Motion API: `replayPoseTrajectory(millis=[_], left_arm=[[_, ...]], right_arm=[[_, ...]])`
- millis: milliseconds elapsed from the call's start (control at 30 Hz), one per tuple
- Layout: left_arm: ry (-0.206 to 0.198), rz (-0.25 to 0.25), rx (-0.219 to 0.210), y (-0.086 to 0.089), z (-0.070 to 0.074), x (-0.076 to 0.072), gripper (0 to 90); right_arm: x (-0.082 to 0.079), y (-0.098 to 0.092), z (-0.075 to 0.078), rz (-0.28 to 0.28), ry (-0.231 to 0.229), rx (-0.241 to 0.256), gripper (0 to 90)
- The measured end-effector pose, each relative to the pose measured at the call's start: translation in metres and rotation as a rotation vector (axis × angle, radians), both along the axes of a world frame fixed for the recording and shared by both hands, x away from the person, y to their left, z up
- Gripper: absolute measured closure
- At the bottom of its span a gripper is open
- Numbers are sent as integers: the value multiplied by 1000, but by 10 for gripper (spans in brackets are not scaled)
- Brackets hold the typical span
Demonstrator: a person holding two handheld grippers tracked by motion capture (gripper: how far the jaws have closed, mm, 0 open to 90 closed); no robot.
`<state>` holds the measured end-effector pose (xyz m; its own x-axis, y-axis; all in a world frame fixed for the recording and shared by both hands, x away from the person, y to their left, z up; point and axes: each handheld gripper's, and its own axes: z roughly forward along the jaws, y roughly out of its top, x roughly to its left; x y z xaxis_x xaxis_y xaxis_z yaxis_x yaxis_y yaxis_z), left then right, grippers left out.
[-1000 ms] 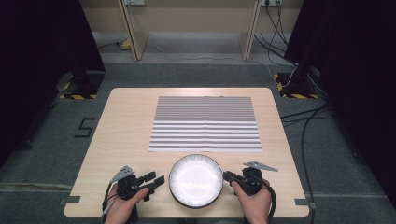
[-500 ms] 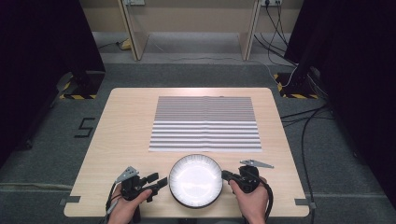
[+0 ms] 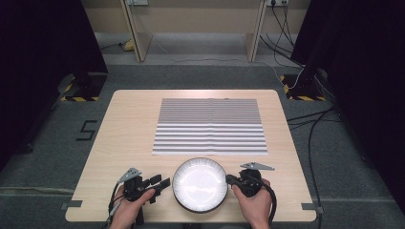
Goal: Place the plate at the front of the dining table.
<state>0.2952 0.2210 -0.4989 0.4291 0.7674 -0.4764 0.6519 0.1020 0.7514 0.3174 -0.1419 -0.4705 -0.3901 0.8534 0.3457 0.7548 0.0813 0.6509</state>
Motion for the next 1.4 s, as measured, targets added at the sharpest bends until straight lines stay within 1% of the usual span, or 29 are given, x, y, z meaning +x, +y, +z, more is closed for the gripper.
replayPoseTrajectory(millis=[67, 100, 133, 167, 200, 233, 267, 300, 333, 367, 400, 433, 467, 500, 600, 667, 733, 833, 867, 900, 933, 1033, 1100, 1167, 1200, 1233, 1367, 1400], left_arm=[[7, 6, 2, 1, -1, 0, 488], [7, 6, 2, 1, -1, 0, 489], [9, 4, 1, 1, 0, 0, 489], [9, 4, 1, 1, 0, 0, 489], [8, 2, -4, 1, 0, 0, 488], [8, 2, -4, 1, 0, 0, 487], [7, 9, -9, 2, 0, -1, 485], [7, 9, -9, 2, 0, -1, 485], [8, 16, -15, 3, 0, -2, 485], [7, 15, -17, 4, -1, -2, 485], [13, 16, -7, 4, -2, -1, 485], [13, 16, -7, 4, -2, -1, 485], [22, 14, -7, 4, -2, 0, 484], [22, 14, -7, 4, -2, 0, 484], [16, 11, -8, 3, -1, 1, 481], [21, 10, -3, 3, -1, 1, 480], [27, 8, 5, 3, -3, 2, 480], [30, 7, 1, 2, -4, 1, 479], [29, 4, 2, 2, -4, 0, 479], [29, 4, 2, 2, -4, 0, 479], [32, 2, 5, 1, -3, 0, 478], [31, -1, 7, 1, -3, 1, 492], [37, -6, 4, 1, -3, 3, 511], [38, -8, 10, 1, -3, 3, 517], [38, 0, 9, 3, -3, 3, 516], [38, 0, 9, 3, -3, 3, 516], [40, 10, 15, 5, -4, 3, 511], [46, 12, 10, 4, -5, 3, 510]], right_arm=[[0, 2, 2, -2, -11, -18, 873], [0, 2, 2, -2, -11, -18, 873], [-1, 2, 6, 0, -33, -35, 900], [-1, 2, 6, 0, -33, -35, 900], [0, 8, 5, 51, 16, 32, 900], [0, 8, 5, 51, 16, 32, 900], [0, 14, 1, 50, 10, -36, 900], [0, 14, 1, 50, 10, -36, 900], [0, 10, 2, 23, 10, 21, 872], [0, 10, 2, 23, 10, 21, 872], [-1, 5, 8, -10, -24, 3, 837], [-1, 5, 8, -10, -24, 3, 837], [0, -1, 10, -28, -25, 22, 821], [0, -1, 10, -28, -25, 22, 821], [3, -2, 2, -25, 0, 21, 792], [3, -1, -1, -17, 8, 18, 790], [4, 1, -1, -10, 8, 11, 789], [3, 2, -2, -2, 12, 4, 789], [3, 3, -3, 11, 11, -16, 797], [3, 3, -3, 11, 11, -16, 797], [3, 4, -4, 15, 17, -31, 808], [3, 5, -3, 18, 11, -42, 810], [1, 7, -4, 14, -8, -62, 810], [-1, 11, -3, 17, -29, -100, 808], [-2, 12, -3, 15, -32, -112, 808], [-2, 12, -3, 15, -32, -112, 808], [-3, 15, -2, 11, -42, -140, 807], [-3, 17, -1, 13, -48, -158, 807]])
